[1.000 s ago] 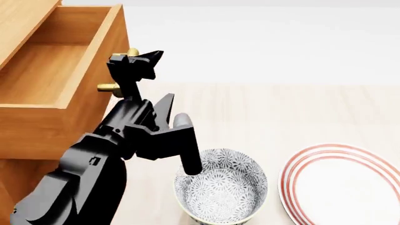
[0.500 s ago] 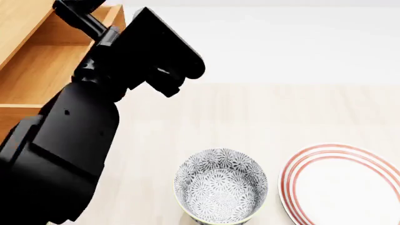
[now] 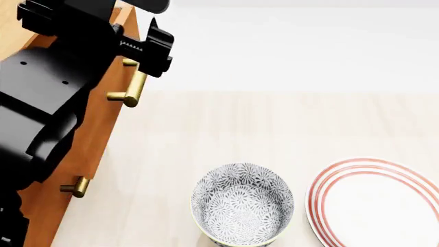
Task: Open the top drawer of the cabinet.
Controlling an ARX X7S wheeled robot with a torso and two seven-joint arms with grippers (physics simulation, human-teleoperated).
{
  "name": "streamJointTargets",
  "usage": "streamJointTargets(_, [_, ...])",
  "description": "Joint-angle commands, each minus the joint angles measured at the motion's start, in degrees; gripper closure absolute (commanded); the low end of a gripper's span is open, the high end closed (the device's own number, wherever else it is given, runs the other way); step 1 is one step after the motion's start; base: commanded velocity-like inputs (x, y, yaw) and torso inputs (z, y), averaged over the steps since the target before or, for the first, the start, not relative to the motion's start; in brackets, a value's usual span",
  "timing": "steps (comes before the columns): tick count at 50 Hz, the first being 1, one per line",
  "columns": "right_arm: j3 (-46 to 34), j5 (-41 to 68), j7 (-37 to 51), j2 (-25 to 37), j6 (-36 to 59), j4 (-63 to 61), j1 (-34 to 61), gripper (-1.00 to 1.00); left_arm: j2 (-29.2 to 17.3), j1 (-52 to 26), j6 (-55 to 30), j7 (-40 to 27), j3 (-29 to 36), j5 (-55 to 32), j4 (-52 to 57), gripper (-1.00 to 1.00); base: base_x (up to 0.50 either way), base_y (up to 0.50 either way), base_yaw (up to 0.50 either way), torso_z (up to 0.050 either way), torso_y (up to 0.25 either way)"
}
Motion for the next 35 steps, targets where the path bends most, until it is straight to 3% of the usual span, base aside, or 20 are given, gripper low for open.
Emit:
streamJointTargets(1, [1.30, -1.18, -0.91, -1.08, -0.18, 0.11, 0.19, -1.00, 0.85, -1.14, -0.68, -1.24, -3.98, -5.09, -2.77, -1.00, 0.00, 0.00, 0.00, 0.000, 0.000])
streamJointTargets(10, [1.07, -0.92, -0.79, -0.95, 0.09, -0.01, 0.22, -1.00, 1.55, -3.03, -2.41, -5.39, -7.75, -8.53, -6.90, -1.00, 0.00, 0.00, 0.00, 0.000, 0.000])
streamJointTargets(27, [0.59, -0.82, -0.86, -0.81, -0.36, 0.43, 0.22, -1.00, 1.33, -5.16, -5.66, -9.39, -8.85, -15.33, -9.92, -1.00, 0.00, 0.00, 0.00, 0.000, 0.000])
streamJointTargets(35, [0.38, -0.61, -0.72, -0.59, -0.04, -0.02, 0.16, -1.00, 1.73, -8.19, -7.75, -13.70, -13.36, -21.74, -13.04, -1.00, 0.00, 0.00, 0.00, 0.000, 0.000])
